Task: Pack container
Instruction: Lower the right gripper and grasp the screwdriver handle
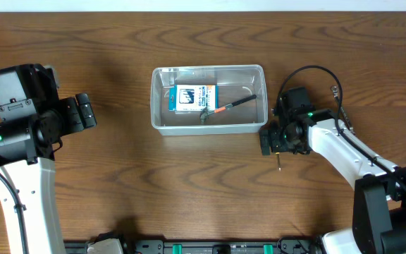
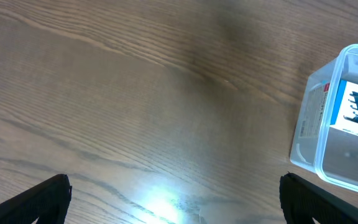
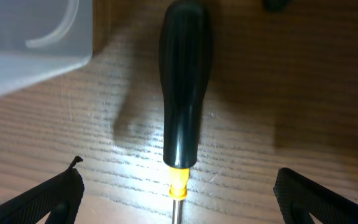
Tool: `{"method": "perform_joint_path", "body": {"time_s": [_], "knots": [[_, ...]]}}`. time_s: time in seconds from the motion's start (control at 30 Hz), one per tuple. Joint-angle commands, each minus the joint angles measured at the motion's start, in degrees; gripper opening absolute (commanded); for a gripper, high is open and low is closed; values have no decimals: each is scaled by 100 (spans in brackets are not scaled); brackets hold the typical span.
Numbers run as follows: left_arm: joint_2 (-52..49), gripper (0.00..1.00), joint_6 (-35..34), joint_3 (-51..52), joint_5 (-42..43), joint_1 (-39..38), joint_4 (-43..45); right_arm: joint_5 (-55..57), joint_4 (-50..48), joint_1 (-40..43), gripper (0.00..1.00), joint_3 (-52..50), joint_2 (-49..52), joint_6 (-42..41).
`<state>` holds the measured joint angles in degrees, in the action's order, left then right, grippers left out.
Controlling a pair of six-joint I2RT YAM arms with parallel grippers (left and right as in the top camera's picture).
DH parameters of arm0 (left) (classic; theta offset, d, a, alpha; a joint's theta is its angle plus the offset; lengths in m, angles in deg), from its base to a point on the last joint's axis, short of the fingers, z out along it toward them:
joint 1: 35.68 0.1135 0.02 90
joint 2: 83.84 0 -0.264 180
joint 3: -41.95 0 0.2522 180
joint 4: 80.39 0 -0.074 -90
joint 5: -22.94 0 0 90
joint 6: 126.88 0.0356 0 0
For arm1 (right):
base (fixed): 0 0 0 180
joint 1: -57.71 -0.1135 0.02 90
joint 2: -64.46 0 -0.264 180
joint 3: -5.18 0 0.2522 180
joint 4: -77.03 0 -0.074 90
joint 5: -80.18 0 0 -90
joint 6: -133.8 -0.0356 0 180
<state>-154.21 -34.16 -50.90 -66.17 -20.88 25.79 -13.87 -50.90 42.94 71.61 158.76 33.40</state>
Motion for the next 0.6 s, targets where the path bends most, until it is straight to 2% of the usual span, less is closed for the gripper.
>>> {"method": "perform_joint_path", "body": {"time_s": [0.0, 0.57], "knots": [[39, 98, -90, 24, -7, 28, -9, 87, -39, -107, 99, -35, 55, -201], [39, 98, -90, 24, -7, 26, -9, 142, -557, -107, 99, -251, 55, -197]]}}
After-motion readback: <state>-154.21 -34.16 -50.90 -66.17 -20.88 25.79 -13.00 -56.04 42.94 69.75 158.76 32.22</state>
